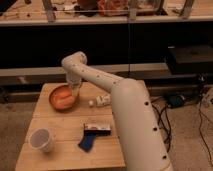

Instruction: Place the pepper in the ceramic bowl

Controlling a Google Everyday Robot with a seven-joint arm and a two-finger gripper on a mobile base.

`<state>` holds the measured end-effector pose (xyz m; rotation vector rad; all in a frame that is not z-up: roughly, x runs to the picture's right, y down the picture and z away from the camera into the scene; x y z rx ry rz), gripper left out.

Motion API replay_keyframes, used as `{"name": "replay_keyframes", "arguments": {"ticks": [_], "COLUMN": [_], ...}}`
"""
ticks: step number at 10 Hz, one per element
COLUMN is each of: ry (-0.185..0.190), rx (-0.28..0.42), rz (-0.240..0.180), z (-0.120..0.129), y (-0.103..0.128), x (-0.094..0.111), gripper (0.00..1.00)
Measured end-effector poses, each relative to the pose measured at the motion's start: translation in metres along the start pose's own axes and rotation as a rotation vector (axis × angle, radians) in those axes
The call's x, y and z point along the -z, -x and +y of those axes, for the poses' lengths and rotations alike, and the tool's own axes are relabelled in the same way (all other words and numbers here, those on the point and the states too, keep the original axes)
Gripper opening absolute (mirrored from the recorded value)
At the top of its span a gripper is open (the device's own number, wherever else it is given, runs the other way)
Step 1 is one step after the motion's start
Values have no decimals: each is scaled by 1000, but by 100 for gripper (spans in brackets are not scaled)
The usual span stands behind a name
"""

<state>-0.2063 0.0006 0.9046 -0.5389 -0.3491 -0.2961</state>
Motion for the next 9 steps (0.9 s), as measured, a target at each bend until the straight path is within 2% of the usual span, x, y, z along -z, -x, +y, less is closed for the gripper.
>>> {"name": "replay_keyframes", "arguments": {"ticks": [1, 7, 8, 9], "ry": [0, -1, 0, 0], "rx": [1, 6, 6, 6], "rz": [0, -1, -1, -1], "z": [0, -2, -2, -3], "y": [0, 3, 3, 2], "x": [0, -1, -1, -1], "gripper": [44, 44, 46, 55]}}
